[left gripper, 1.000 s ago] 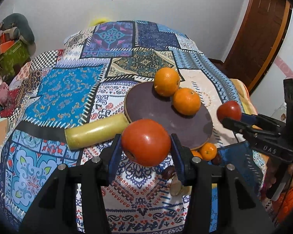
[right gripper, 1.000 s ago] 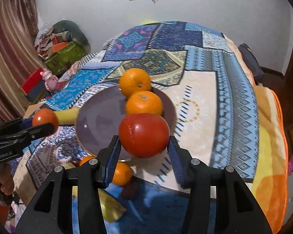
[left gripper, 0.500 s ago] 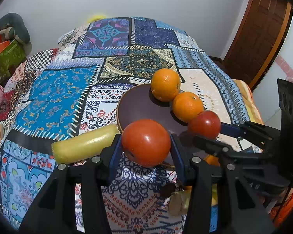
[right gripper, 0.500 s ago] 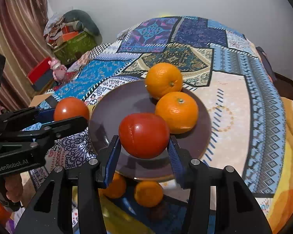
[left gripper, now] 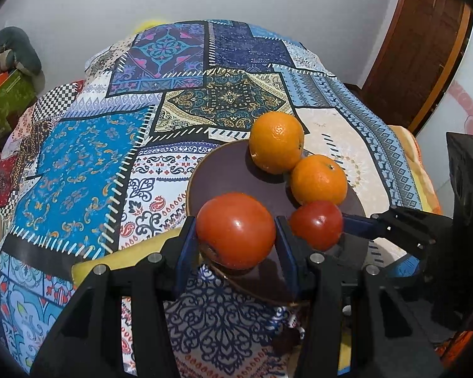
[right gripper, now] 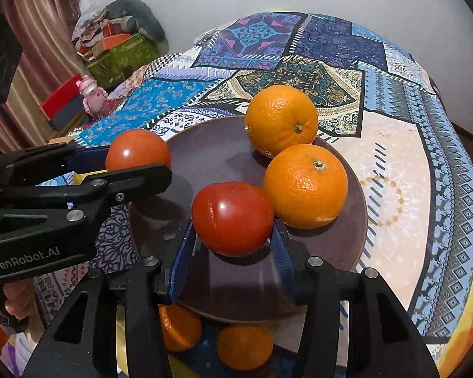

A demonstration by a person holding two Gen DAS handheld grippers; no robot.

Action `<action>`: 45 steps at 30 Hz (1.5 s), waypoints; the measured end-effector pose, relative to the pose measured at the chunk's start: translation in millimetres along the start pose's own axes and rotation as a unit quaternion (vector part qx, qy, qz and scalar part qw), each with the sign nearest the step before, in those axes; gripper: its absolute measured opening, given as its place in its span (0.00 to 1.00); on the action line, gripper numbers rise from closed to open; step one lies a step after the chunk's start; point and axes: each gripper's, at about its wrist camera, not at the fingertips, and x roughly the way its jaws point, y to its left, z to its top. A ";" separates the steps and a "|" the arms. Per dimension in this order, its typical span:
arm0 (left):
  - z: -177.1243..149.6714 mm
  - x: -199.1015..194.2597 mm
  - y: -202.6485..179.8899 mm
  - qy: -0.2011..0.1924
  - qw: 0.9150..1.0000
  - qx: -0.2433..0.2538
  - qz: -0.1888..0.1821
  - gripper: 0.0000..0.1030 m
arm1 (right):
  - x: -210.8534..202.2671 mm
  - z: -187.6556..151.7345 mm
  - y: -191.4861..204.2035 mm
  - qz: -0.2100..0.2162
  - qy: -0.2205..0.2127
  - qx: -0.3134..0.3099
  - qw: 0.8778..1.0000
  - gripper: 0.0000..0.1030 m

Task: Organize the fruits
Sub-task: 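Lower both tomatoes onto the plate beside the oranges and open both tools, then grasp a yellow gourd lying on the cloth with the right tool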

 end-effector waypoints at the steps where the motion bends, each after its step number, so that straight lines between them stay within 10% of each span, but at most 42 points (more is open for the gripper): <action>1: 0.7 2.3 0.1 0.002 1.000 -0.001 0.000 0.47 | 1.4 0.2 -0.4 -0.001 0.001 0.000 1.000 0.44; 24: -10.3 -21.8 -9.2 -0.009 1.000 0.009 0.005 0.49 | -29.6 -6.7 -9.1 -0.012 -0.020 0.011 1.000 0.46; 45: -83.2 -76.0 0.9 0.012 1.000 -0.023 0.009 0.50 | -72.8 -63.5 1.6 0.016 -0.004 0.021 1.000 0.51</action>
